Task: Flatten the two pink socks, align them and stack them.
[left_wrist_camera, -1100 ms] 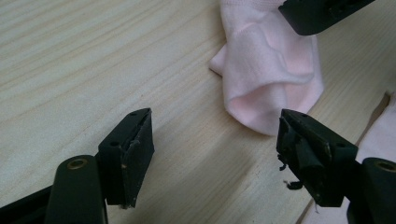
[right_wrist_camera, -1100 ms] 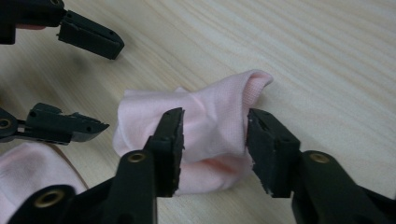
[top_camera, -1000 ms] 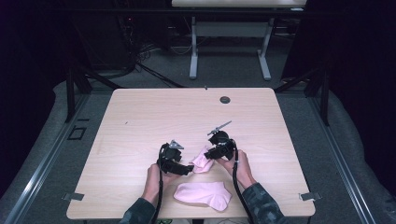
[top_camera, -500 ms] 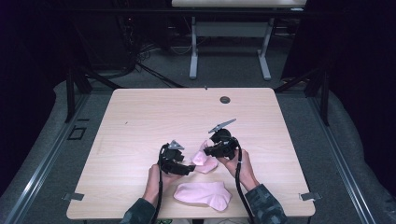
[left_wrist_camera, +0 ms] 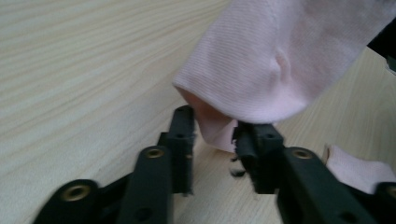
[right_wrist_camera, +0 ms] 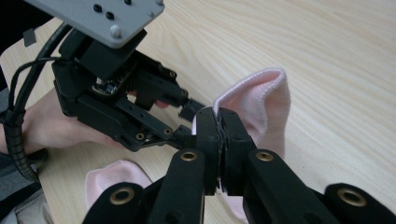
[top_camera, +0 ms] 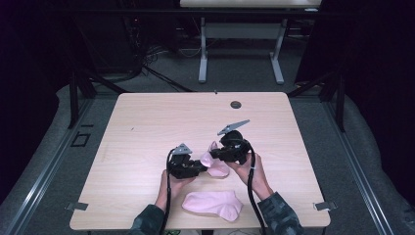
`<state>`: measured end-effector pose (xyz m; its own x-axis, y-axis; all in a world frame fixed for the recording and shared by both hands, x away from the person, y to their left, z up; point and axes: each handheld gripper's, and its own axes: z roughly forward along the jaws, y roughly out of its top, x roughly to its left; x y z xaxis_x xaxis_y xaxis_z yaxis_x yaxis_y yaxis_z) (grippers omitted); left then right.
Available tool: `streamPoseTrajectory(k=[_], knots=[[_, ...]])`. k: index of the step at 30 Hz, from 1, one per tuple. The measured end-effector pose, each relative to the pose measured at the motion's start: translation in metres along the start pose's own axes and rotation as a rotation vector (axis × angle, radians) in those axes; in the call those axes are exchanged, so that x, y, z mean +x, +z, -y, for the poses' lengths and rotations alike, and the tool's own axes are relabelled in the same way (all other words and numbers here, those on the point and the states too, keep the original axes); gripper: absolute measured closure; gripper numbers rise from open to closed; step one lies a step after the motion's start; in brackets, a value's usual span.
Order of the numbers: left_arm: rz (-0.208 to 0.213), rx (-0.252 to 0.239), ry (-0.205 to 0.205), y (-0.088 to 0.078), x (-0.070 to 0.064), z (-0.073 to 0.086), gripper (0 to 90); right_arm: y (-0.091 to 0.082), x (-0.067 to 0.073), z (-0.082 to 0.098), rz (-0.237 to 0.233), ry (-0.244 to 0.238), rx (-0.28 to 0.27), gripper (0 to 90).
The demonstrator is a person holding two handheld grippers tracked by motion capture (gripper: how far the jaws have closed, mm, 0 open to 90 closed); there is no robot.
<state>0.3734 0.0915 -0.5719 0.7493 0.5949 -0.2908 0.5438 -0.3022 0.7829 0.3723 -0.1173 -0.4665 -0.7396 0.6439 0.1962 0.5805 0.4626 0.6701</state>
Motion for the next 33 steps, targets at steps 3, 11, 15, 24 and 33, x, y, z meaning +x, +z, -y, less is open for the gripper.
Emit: streamPoseTrajectory(k=[3, 11, 15, 24, 33], knots=[[-0.018, -0.017, 0.01, -0.001, -0.001, -0.001, 86.3, -0.004, 0.002, -0.003, -0.007, -0.008, -0.011, 87.8], [-0.175, -0.079, 0.063, -0.022, -0.004, -0.004, 88.8, -0.014, 0.002, -0.001, 0.014, -0.013, -0.028, 87.6], [-0.309, -0.073, 0.185, -0.041, -0.017, -0.01, 88.8, -0.016, -0.003, 0.003, 0.031, 0.0, -0.021, 87.6], [-0.322, 0.142, 0.367, -0.021, -0.052, 0.004, 88.7, 0.018, -0.031, 0.04, 0.069, 0.076, 0.153, 87.4], [-0.23, 0.175, 0.255, -0.029, -0.053, 0.004, 41.0, 0.035, -0.054, 0.068, 0.116, 0.102, 0.271, 70.4]])
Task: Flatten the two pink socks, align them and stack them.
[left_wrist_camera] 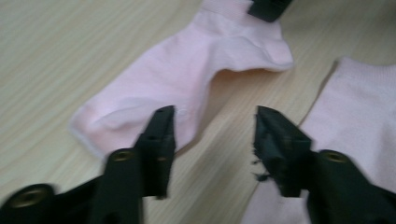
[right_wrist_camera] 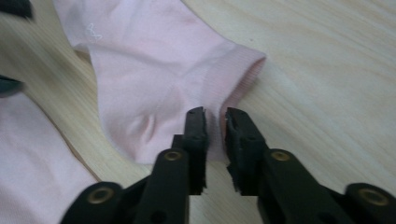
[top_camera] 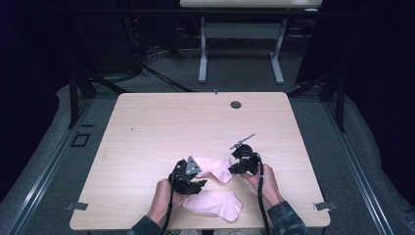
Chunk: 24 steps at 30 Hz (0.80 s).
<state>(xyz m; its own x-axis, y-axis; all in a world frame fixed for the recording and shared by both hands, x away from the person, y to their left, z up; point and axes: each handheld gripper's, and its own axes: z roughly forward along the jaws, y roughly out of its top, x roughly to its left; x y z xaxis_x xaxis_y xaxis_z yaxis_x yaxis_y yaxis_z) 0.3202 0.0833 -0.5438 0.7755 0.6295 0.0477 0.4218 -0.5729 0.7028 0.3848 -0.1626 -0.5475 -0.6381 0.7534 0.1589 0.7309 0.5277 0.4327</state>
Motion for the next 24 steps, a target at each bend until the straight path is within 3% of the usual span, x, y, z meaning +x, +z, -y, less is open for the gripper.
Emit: streamPoseTrajectory(k=[3, 5, 6, 7, 11, 13, 15, 23, 24], knots=[[-0.047, -0.047, -0.075, -0.016, 0.018, -0.002, 33.6, -0.008, -0.003, 0.005, -0.005, 0.033, -0.059, 61.0], [-0.106, -0.03, -0.159, -0.019, 0.038, -0.006, 33.2, -0.015, -0.002, 0.006, 0.004, 0.034, -0.117, 55.4], [-0.12, -0.019, -0.185, -0.016, 0.045, -0.008, 33.5, -0.015, -0.001, 0.005, 0.012, 0.028, -0.115, 54.7], [-0.12, -0.019, -0.185, -0.016, 0.045, -0.008, 35.0, -0.015, -0.001, 0.005, 0.012, 0.028, -0.115, 54.7], [-0.077, 0.093, -0.248, 0.01, 0.064, -0.011, 43.8, -0.011, 0.005, 0.001, 0.035, 0.007, -0.137, 58.8], [-0.05, 0.136, -0.265, 0.026, 0.068, -0.009, 49.7, -0.005, 0.008, -0.001, 0.04, 0.009, -0.135, 63.2], [-0.049, 0.141, -0.274, 0.029, 0.068, -0.008, 52.0, -0.003, 0.008, -0.001, 0.044, 0.005, -0.12, 64.1], [-0.054, 0.184, -0.232, 0.037, 0.065, -0.01, 63.7, 0.009, 0.008, 0.002, 0.07, -0.008, -0.067, 74.0], [-0.055, 0.191, -0.226, 0.038, 0.065, -0.009, 65.4, 0.011, 0.009, 0.002, 0.062, 0.014, -0.086, 75.6]])
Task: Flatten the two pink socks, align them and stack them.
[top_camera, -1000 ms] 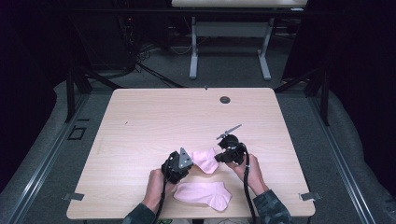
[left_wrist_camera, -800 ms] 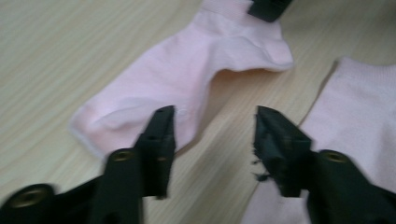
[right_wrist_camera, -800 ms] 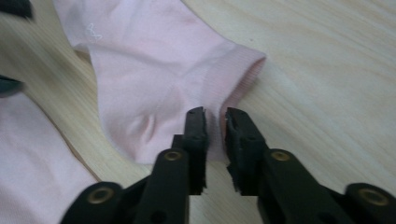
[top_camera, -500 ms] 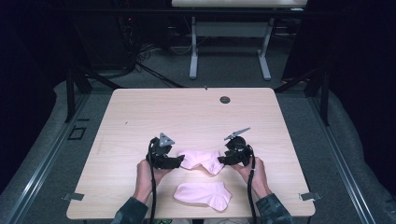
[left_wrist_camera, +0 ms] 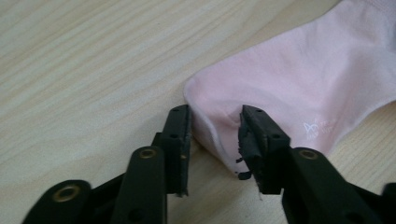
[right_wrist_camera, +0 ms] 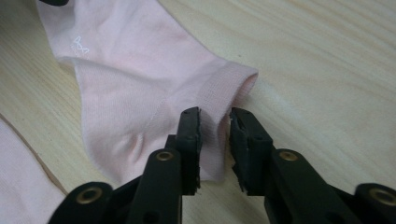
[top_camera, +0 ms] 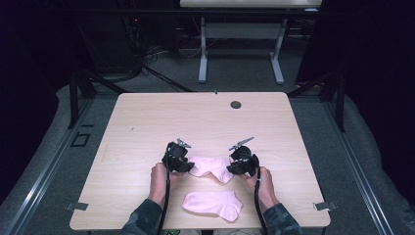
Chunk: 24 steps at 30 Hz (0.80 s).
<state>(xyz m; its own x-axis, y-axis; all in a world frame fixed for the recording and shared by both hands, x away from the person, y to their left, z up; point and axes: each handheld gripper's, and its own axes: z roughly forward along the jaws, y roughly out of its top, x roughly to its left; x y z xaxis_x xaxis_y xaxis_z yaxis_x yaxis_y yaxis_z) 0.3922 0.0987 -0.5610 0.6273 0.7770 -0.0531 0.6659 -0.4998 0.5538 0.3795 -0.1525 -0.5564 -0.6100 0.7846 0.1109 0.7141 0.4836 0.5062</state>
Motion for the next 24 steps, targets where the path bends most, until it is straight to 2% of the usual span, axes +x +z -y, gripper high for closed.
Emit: streamPoseTrajectory(k=[3, 6, 7, 9, 14, 16, 19, 20, 22, 24], knots=[[0.001, -0.005, 0.007, 0.001, -0.001, 0.001, 72.4, 0.001, 0.0, 0.001, -0.001, -0.008, -0.006, 78.3], [-0.007, -0.008, 0.023, 0.001, -0.002, 0.001, 79.8, 0.0, 0.0, 0.002, -0.001, -0.043, 0.015, 80.6], [-0.008, -0.012, 0.026, 0.001, -0.002, 0.001, 79.8, 0.0, 0.0, 0.002, -0.001, -0.043, 0.015, 80.6], [-0.015, -0.019, 0.035, 0.001, -0.003, 0.002, 86.0, 0.0, -0.001, 0.004, -0.015, -0.032, 0.005, 83.9], [0.002, -0.027, 0.029, 0.0, -0.001, 0.004, 87.9, -0.002, -0.003, 0.009, -0.028, -0.004, -0.028, 85.7], [0.018, -0.046, 0.014, -0.004, -0.001, 0.004, 88.0, -0.005, -0.003, 0.01, -0.028, -0.006, -0.016, 85.8], [0.03, -0.072, 0.019, -0.014, -0.004, 0.004, 88.1, -0.014, -0.003, 0.013, -0.049, 0.003, -0.042, 85.8], [0.034, -0.082, 0.023, -0.02, -0.006, 0.004, 88.1, -0.014, -0.003, 0.013, -0.049, 0.003, -0.042, 85.8], [0.052, -0.097, 0.016, -0.029, -0.01, 0.005, 88.1, -0.025, -0.001, 0.014, -0.063, -0.009, -0.027, 85.7], [0.073, -0.098, 0.021, -0.038, -0.013, 0.006, 88.0, -0.034, 0.001, 0.015, -0.07, -0.015, -0.039, 85.6]])
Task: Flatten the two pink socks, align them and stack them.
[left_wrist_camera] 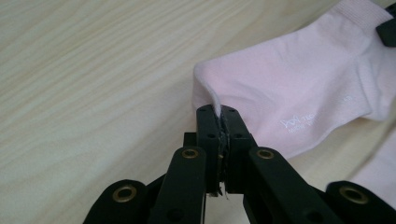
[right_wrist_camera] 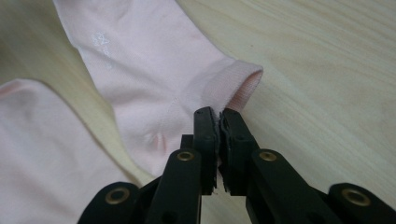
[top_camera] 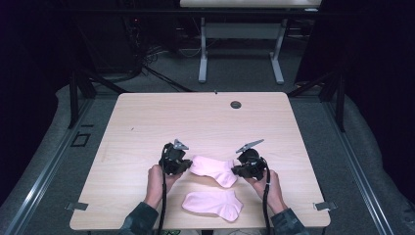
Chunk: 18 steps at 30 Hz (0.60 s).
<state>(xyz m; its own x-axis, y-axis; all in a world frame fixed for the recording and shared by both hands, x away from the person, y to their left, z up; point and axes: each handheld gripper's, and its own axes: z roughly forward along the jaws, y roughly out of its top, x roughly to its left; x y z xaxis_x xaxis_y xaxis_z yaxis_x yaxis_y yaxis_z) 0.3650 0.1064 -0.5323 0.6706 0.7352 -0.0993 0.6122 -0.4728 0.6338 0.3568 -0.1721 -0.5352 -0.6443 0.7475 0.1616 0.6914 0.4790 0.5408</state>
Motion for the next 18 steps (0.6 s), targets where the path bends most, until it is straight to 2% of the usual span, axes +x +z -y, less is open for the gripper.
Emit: streamPoseTrajectory(k=[1, 2, 8, 12, 16, 18], knots=[[0.004, -0.003, 0.008, -0.007, -0.003, 0.0, 87.7, -0.012, 0.005, 0.001, -0.007, -0.012, -0.018, 85.6], [0.01, -0.007, 0.009, -0.011, -0.005, 0.001, 87.7, -0.012, 0.005, 0.001, -0.007, -0.012, -0.018, 85.6], [0.041, -0.055, 0.006, -0.039, -0.019, 0.013, 87.6, -0.04, 0.021, 0.01, -0.032, -0.031, -0.042, 85.4], [0.101, -0.08, -0.021, -0.05, -0.027, 0.029, 87.6, -0.053, 0.033, 0.021, -0.053, -0.053, -0.043, 85.4], [0.13, -0.078, -0.029, -0.056, -0.036, 0.045, 87.6, -0.058, 0.042, 0.035, -0.08, -0.063, -0.04, 85.3], [0.146, -0.043, -0.033, -0.053, -0.043, 0.054, 87.6, -0.057, 0.048, 0.045, -0.091, -0.072, -0.015, 85.2]])
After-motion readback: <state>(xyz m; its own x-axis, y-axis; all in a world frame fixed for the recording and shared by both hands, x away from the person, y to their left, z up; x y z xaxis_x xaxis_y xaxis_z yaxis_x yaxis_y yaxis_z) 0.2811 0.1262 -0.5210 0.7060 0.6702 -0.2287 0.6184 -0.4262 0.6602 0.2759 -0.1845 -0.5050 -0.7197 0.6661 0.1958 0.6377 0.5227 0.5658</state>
